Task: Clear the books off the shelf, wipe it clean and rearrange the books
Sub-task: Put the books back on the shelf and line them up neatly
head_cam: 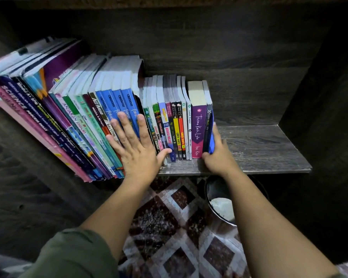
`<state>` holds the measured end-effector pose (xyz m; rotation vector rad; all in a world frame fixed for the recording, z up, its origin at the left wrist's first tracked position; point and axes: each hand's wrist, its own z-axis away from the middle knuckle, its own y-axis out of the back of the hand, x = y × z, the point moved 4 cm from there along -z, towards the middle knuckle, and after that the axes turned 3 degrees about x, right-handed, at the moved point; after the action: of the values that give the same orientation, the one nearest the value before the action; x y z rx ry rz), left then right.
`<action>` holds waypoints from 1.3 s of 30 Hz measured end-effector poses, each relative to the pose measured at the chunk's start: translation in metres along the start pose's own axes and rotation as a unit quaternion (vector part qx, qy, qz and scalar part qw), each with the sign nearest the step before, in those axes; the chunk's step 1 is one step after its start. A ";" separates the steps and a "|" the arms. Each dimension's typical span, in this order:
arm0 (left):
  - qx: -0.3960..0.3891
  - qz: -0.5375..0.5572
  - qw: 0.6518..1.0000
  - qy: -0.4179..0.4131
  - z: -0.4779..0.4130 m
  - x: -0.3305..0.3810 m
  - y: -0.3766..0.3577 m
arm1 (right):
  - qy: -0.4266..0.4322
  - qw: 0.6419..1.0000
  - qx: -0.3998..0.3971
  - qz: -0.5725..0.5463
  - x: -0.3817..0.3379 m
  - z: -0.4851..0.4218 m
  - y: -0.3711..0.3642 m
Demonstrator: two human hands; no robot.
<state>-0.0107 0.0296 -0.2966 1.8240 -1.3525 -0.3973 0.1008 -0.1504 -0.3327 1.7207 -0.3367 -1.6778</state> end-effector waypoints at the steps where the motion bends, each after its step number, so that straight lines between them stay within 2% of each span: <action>1: -0.001 -0.003 1.000 -0.003 0.000 -0.001 -0.001 | 0.001 1.000 -0.008 -0.020 0.000 -0.005 -0.001; 5: -0.011 -0.007 1.000 -0.016 0.001 -0.007 -0.002 | 0.036 0.995 -0.035 -0.081 0.001 -0.020 -0.010; 10: -0.016 -0.014 0.999 -0.044 -0.001 -0.011 -0.003 | 0.064 0.991 -0.020 -0.116 -0.004 -0.027 -0.011; 16: -0.002 -0.022 0.998 -0.055 0.000 -0.010 -0.003 | 0.042 0.995 -0.018 -0.086 -0.008 -0.032 -0.013; 20: -0.012 -0.021 0.999 -0.042 0.000 -0.007 -0.001 | 0.043 0.999 0.024 0.011 -0.007 -0.022 -0.011; 22: -0.020 -0.024 0.999 -0.039 0.001 -0.008 0.000 | -0.006 0.993 0.047 0.110 -0.010 -0.014 -0.006; 25: -0.032 -0.026 0.999 -0.033 0.004 -0.010 0.002 | -0.105 0.961 0.050 0.251 -0.022 0.006 0.000; 27: -0.033 -0.030 0.998 -0.035 0.006 -0.010 0.005 | -0.110 0.940 0.049 0.319 -0.039 0.020 0.002; 30: -0.025 -0.040 0.998 -0.040 0.008 -0.013 0.012 | -0.056 0.928 0.114 0.350 -0.068 0.038 0.006; 32: -0.019 -0.041 0.999 -0.016 0.008 -0.018 0.019 | 0.028 0.916 0.226 0.330 -0.085 0.047 0.009; 33: -0.018 -0.039 0.999 0.002 0.007 -0.020 0.022 | 0.091 0.896 0.295 0.319 -0.093 0.050 0.010; 35: -0.020 -0.036 0.999 0.027 0.006 -0.024 0.027 | 0.227 0.846 0.366 0.315 -0.101 0.046 0.008; 37: -0.022 -0.036 0.999 0.033 0.004 -0.027 0.028 | 0.295 0.827 0.322 0.352 -0.102 0.034 0.001; 39: -0.027 -0.030 0.999 0.028 0.001 -0.030 0.026 | 0.317 0.822 0.286 0.376 -0.100 0.022 -0.005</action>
<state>-0.0397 0.0534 -0.2839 1.8212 -1.2399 -0.4074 0.0662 -0.0907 -0.2570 2.0485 -1.0991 -0.3916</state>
